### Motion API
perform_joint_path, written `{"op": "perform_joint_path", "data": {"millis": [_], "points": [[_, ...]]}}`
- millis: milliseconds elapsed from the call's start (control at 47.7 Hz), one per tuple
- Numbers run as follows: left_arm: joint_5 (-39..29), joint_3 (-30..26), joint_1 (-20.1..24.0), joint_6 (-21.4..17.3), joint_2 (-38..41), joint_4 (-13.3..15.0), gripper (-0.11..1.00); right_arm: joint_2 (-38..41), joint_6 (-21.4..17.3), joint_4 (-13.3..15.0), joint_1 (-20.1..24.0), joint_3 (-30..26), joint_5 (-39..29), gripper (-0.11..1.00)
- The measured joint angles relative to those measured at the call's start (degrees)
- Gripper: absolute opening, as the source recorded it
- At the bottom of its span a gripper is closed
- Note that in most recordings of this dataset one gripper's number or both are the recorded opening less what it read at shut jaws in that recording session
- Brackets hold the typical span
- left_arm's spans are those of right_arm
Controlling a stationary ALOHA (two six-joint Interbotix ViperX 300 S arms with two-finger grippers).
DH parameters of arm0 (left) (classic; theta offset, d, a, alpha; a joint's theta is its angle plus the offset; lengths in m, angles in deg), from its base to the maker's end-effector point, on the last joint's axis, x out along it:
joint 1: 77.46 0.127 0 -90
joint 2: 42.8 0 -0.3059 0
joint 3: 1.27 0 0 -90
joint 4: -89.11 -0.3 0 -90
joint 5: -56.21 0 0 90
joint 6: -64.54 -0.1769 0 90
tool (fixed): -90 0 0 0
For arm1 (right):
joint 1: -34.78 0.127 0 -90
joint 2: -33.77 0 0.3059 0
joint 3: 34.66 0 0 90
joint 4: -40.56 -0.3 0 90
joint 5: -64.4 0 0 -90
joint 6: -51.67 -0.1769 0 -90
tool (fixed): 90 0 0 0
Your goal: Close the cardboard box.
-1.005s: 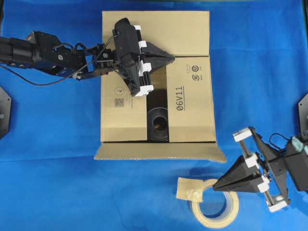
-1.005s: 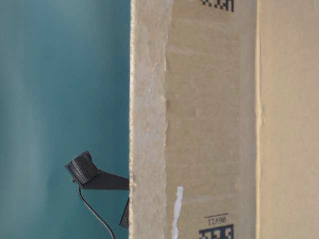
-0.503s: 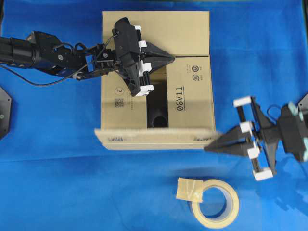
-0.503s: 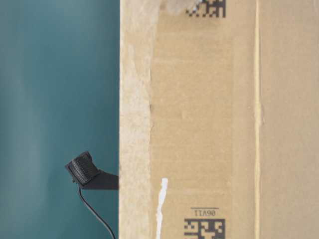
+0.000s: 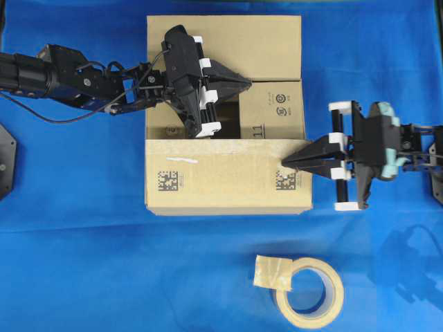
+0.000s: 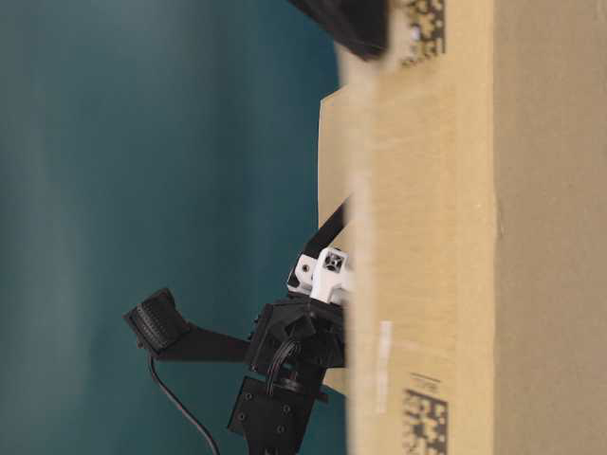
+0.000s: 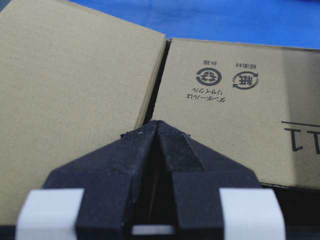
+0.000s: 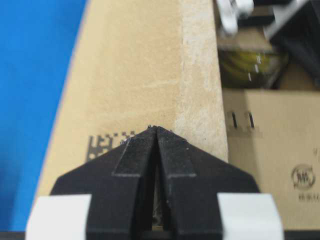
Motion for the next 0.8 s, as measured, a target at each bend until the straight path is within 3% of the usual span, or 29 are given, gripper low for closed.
{"op": "perform_joint_path", "data": {"millis": [293, 607, 796], "points": [[0.0, 0.0, 0.0, 0.09, 0.0, 0.0, 0.0, 5.19, -0.26, -3.34, -0.53, -0.7, 0.53, 0.0], [-0.88, 0.09, -0.09, 0.18, -0.62, 0.0, 0.0, 5.36, -0.18, -3.87, -0.53, -0.79, 0.53, 0.0], [-6.59, -0.09, -0.09, 0.44, -5.71, 0.26, 0.0, 5.54, -0.18, -3.87, -0.53, -0.97, 0.62, 0.0]]}}
